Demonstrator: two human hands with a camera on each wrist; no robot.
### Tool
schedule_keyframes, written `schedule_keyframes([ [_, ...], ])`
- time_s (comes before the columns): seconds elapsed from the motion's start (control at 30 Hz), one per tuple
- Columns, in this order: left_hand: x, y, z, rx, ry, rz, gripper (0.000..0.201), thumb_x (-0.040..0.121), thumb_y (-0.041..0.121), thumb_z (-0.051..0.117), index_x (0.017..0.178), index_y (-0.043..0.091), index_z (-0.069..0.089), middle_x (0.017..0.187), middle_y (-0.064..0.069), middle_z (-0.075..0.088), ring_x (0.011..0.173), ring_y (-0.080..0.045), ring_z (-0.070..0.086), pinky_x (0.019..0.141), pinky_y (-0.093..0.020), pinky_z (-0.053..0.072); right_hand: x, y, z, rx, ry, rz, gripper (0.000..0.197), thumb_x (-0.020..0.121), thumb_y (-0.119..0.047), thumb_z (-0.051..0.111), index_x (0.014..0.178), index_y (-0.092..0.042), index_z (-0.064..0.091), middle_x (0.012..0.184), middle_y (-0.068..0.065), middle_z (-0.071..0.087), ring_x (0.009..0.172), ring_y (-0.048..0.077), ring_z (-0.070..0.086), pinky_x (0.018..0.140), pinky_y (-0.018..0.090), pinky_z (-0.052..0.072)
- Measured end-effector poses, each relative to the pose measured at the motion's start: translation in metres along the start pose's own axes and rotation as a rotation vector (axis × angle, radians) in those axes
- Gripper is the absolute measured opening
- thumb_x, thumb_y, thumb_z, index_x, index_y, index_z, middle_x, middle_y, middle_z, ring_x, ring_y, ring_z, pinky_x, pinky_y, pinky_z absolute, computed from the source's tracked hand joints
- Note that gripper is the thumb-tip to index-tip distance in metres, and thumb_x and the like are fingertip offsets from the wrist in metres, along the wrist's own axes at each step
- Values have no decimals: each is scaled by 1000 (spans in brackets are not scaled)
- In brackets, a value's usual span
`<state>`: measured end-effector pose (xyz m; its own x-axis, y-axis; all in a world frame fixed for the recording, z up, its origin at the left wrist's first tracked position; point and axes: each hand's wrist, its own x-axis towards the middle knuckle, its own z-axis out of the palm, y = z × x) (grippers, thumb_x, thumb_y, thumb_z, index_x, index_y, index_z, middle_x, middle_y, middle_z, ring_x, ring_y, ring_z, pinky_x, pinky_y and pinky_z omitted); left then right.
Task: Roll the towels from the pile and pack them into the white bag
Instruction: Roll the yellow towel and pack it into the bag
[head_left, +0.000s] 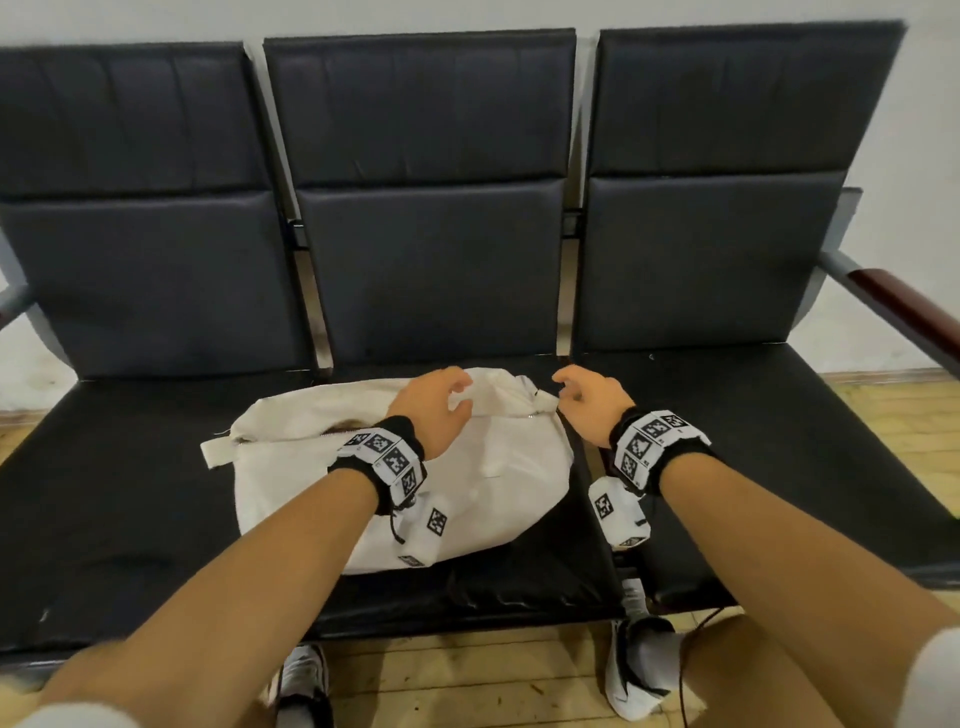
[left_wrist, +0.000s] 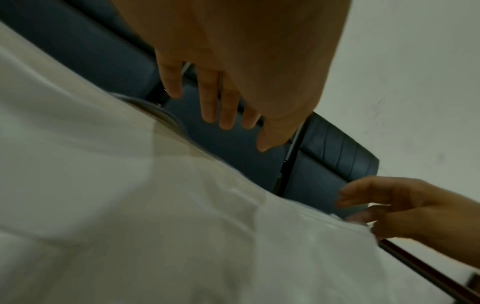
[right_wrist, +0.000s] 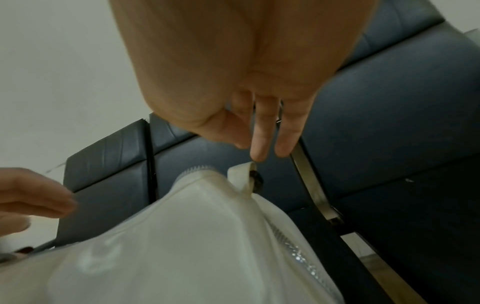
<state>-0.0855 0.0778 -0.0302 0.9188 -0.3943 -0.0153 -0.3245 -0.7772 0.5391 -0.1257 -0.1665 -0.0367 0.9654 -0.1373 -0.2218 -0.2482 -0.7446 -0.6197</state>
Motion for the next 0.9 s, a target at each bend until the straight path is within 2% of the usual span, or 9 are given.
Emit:
schedule_keyframes([
  [0.1, 15, 21, 23, -76, -35, 13, 19, 99, 29, 55, 116, 25, 62, 114, 4, 65, 106, -15, 60, 95, -36, 51, 4, 6, 6, 32, 6, 43, 43, 99, -36, 53, 139, -24, 49, 132, 5, 60, 121, 24, 56, 103, 37, 44],
  [0.17, 23, 32, 37, -93, -68, 5, 19, 99, 29, 55, 114, 24, 65, 111, 4, 66, 103, -14, 61, 94, -36, 51, 7, 9, 12, 64, 5, 40, 42, 97, -40, 55, 136, -24, 53, 127, 3, 63, 118, 22, 58, 103, 37, 45],
  [0.3, 34, 45, 57, -94, -126, 5, 15, 99, 29, 56, 102, 25, 70, 101, 5, 69, 94, -14, 62, 90, -36, 52, 14, 15, 23, 116, 54, -14, 21, 98, -32, 56, 102, -19, 72, 96, 0, 70, 91, 18, 64, 89, 42, 54],
  [0.43, 39, 46, 64, -91, -151, -36, 7, 92, 22, 67, 91, 29, 67, 91, 8, 67, 92, -11, 64, 79, -24, 49, 21, 20, 27, 168, 89, 29, 16, 97, -25, 57, 101, -15, 68, 94, 2, 68, 90, 21, 65, 86, 40, 54],
  [0.5, 40, 45, 65, -104, -142, -57, 12, 88, 22, 71, 95, 28, 65, 95, 8, 66, 91, -12, 64, 79, -24, 51, 24, 23, 29, 181, 102, 30, 13, 97, -26, 56, 99, -16, 65, 92, 2, 67, 89, 21, 65, 85, 40, 54],
  [0.57, 42, 45, 66, -90, -131, -51, 25, 87, 24, 73, 111, 27, 65, 107, 7, 64, 94, -13, 63, 85, -30, 53, 26, 23, 30, 213, 117, 28, 11, 97, -25, 56, 95, -17, 63, 89, 2, 67, 85, 21, 65, 84, 41, 54],
  [0.67, 43, 46, 68, -42, -127, 16, 35, 92, 27, 67, 127, 26, 62, 117, 5, 62, 97, -14, 60, 92, -35, 52, 28, 24, 30, 284, 128, 33, 10, 95, -24, 57, 90, -18, 63, 86, 4, 67, 82, 22, 67, 82, 44, 57],
  [0.77, 41, 44, 69, -53, -113, 55, 34, 96, 29, 61, 130, 25, 62, 118, 2, 61, 97, -14, 58, 94, -35, 50, 27, 23, 27, 385, 126, 45, 10, 96, -22, 59, 93, -14, 64, 85, 7, 69, 77, 21, 70, 75, 39, 61],
  [0.9, 38, 44, 65, -17, -54, 123, 34, 96, 24, 62, 130, 23, 63, 120, 2, 58, 101, -17, 57, 94, -34, 49, 20, 16, 22, 544, 89, 67, 11, 97, -17, 60, 97, -7, 65, 85, 14, 71, 78, 25, 72, 66, 32, 61],
])
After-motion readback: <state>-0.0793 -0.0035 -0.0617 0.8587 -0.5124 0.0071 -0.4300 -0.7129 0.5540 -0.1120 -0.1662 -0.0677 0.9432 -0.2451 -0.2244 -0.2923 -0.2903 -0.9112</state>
